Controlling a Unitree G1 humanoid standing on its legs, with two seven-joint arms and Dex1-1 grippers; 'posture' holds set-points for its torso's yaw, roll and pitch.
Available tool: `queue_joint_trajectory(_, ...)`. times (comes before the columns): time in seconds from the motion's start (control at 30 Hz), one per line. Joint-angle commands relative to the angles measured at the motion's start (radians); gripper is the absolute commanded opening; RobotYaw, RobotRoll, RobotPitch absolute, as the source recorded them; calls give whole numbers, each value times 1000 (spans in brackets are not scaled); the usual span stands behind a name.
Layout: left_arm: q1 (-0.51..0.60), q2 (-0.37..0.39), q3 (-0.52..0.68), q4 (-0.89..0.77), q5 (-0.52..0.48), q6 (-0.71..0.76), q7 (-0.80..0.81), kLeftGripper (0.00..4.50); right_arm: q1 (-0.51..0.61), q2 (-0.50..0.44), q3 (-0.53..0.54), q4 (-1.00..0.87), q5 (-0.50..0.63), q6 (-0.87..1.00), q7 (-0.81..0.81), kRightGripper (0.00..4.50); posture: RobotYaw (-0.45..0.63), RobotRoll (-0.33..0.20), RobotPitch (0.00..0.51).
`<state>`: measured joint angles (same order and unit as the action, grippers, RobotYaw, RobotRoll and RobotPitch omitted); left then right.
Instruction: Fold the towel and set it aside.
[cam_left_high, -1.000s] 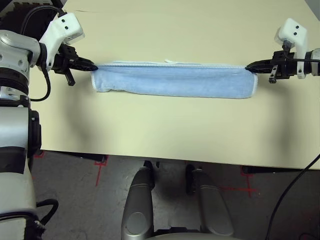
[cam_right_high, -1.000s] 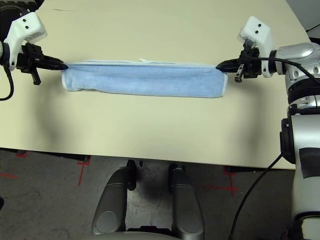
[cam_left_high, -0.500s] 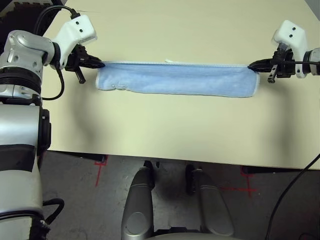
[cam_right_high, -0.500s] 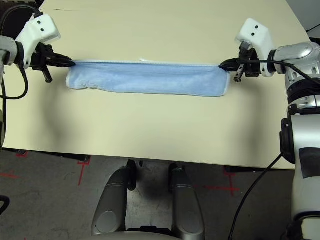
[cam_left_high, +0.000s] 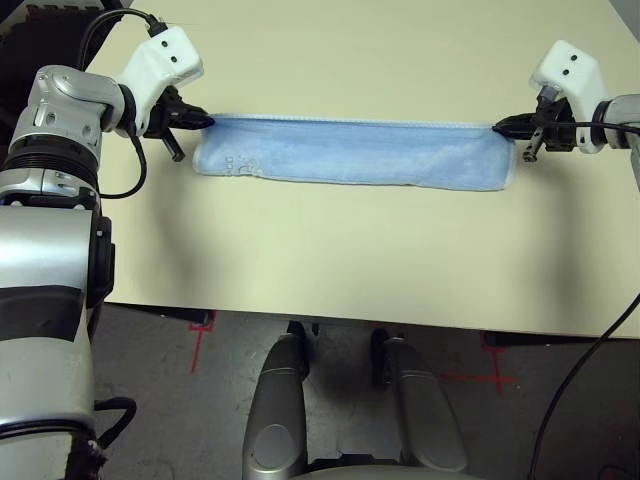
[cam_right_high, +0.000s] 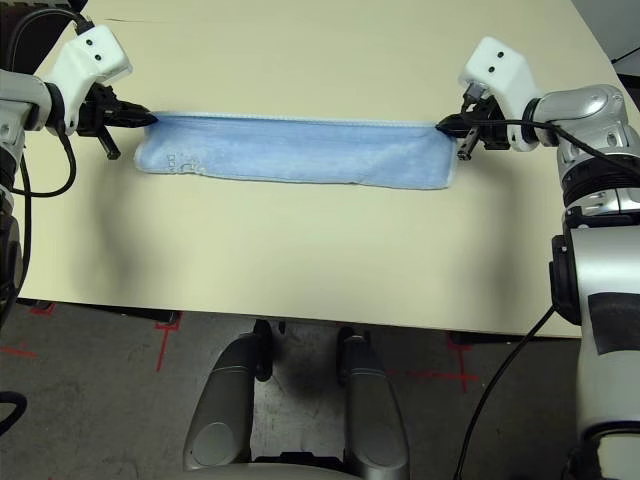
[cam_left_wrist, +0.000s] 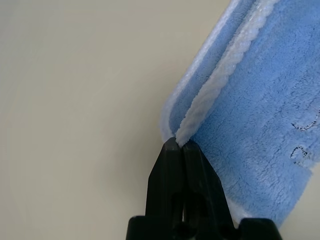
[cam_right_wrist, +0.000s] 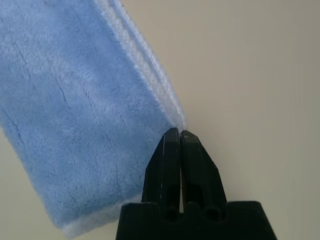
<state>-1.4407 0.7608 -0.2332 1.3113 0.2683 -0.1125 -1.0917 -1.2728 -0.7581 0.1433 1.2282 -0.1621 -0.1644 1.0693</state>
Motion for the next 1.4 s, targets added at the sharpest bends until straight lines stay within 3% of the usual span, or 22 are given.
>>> queue_joint_trajectory(0.03,-1,5,7,20,24,-4,19,24,13,-13,-9,21,-14,7,-18,0,11,0,306)
queue_joint_trajectory(0.13,2,3,9,20,29,-15,39,24,14,-11,-7,22,-19,10,-29,0,11,0,306)
queue_joint_trajectory(0.23,4,-4,29,21,10,1,24,1022,13,-8,-11,20,-19,9,-36,0,11,0,306)
queue_joint_trajectory(0.27,4,-6,38,20,4,3,25,1435,13,-6,-16,20,-14,14,-33,565,11,0,306)
queue_joint_trajectory(0.53,-4,11,94,11,-8,-9,9,4472,5,-19,-45,15,6,0,-46,3370,9,0,300)
queue_joint_trajectory(0.63,-19,30,105,2,-12,-12,-29,4500,-1,-13,-87,11,35,-29,-49,4445,10,0,294)
queue_joint_trajectory(0.93,-35,45,139,-16,-29,-12,-104,4500,-8,6,-146,4,78,-66,-60,4481,10,0,289)
queue_joint_trajectory(1.07,-23,24,278,-152,-268,246,-481,4500,-11,37,-282,-33,290,231,259,4481,38,0,281)
queue_joint_trajectory(1.23,220,9,309,-533,-459,476,-517,4500,18,38,-366,-87,405,530,268,4481,52,0,280)
queue_joint_trajectory(1.4,390,-5,338,-731,-524,492,-445,4500,87,49,-416,-190,467,673,185,4481,49,0,284)
